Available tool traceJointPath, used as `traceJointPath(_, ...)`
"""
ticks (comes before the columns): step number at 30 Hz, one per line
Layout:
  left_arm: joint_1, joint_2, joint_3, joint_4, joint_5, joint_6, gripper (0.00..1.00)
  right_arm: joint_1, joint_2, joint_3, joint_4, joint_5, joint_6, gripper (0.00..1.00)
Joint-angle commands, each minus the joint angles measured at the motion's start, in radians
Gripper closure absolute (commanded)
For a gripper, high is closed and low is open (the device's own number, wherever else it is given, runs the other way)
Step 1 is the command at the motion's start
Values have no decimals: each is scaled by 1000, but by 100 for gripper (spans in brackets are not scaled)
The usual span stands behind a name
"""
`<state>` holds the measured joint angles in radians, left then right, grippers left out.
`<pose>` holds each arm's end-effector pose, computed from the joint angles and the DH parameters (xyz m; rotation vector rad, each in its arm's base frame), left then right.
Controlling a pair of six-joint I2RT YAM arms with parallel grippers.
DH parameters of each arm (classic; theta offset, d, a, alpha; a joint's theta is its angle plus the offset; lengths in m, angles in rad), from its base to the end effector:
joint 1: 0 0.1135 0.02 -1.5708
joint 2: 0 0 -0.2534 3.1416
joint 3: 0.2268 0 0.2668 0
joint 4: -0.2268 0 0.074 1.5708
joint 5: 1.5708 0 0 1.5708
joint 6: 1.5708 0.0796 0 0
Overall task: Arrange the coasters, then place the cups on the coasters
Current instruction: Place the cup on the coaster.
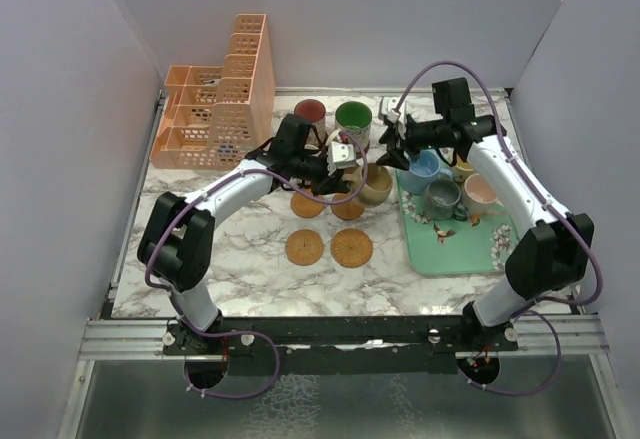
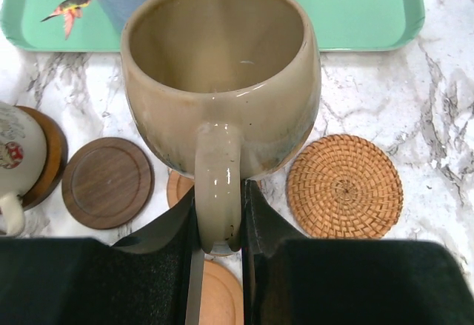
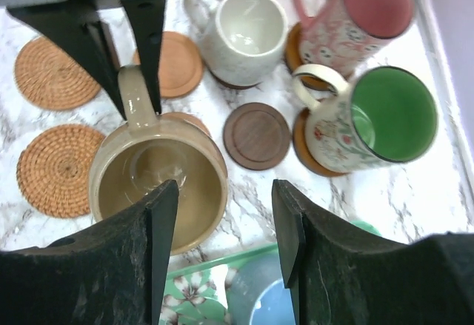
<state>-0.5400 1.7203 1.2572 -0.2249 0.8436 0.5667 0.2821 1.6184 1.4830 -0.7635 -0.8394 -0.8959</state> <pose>0.3255 -0.2645 0.2210 1.4768 1.5467 -0.9255 0.3455 0.1618 0.2914 -1.4920 1.6223 0.6966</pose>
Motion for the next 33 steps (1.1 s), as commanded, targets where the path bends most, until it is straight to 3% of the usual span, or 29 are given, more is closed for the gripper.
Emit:
traceJointPath(1,6,-87,-6,166,-31,-52,100,-3,-35,17,125,181,277,45)
traceJointPath(12,-2,-139,-79,325,-206,-184,100,-2,112,157,22,445,654,44)
traceJointPath(18,-9,-154,-108,362,-264,-193,100,1,194,222,-64,402,711,44)
traceJointPath(27,-18,-146,-109,379,-311,-197,100,24,219,205,-62,370,752,47)
traceJointPath(33,-19,-148,-105,381,-325,-198,100,38,240,176,-45,367,772,60)
